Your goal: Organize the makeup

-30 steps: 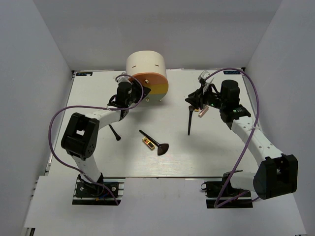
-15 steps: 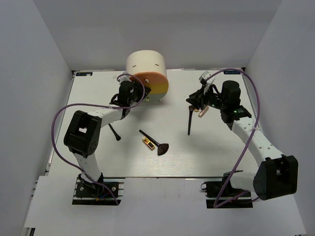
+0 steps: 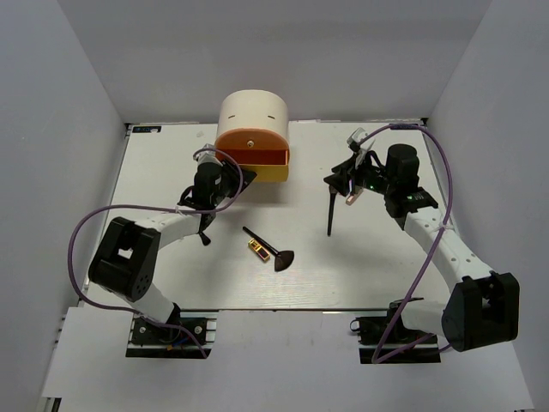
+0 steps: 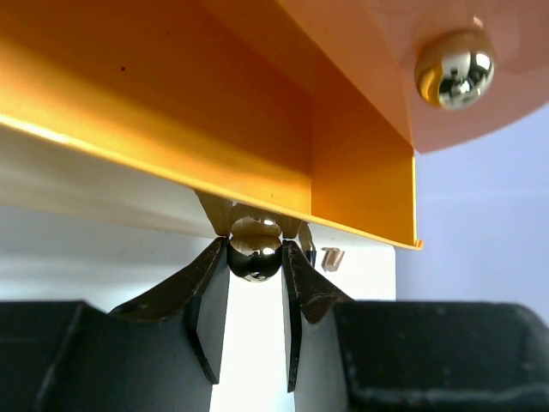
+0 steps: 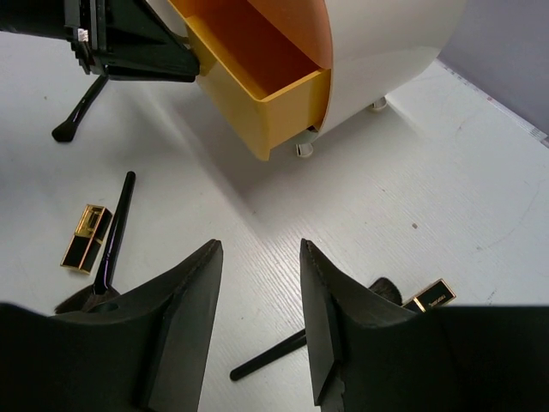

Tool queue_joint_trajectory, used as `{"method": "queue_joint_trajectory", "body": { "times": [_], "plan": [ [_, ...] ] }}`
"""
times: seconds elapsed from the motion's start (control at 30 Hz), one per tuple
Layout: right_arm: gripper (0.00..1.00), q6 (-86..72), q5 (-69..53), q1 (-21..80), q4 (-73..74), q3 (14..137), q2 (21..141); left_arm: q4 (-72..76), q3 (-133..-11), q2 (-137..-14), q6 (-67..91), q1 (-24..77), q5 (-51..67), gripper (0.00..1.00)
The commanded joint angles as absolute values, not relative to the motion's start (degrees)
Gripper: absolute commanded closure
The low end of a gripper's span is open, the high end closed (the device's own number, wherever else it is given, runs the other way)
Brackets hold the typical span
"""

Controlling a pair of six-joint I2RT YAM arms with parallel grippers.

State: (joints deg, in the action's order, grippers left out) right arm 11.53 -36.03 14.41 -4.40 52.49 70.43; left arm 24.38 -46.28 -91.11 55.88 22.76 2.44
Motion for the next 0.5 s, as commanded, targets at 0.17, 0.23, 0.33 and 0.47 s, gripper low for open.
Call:
{"method": "queue_joint_trajectory", "body": {
  "times": [0.17,0.23,0.33,0.47],
  "plan": [
    [0.49,12.0,-36.0,14.2,-5.5,52.0,70.0,25.0,-44.7,-88.3,57.4,24.0,4.4,0.73],
    [0.49,12.0,-35.9,14.2,-5.1,51.6,70.0,23.9,-45.4,-88.2,57.3,24.0,4.4,0.73],
    [0.48,11.8,-35.1,14.2,-5.0,51.0,70.0,22.9,-45.4,-87.0,57.0,24.0,4.1,0.76],
    [0.48,11.7,-34.4,14.2,-4.9,49.8,70.0,22.3,-44.7,-85.8,57.0,24.5,4.0,0.77]
  ]
}}
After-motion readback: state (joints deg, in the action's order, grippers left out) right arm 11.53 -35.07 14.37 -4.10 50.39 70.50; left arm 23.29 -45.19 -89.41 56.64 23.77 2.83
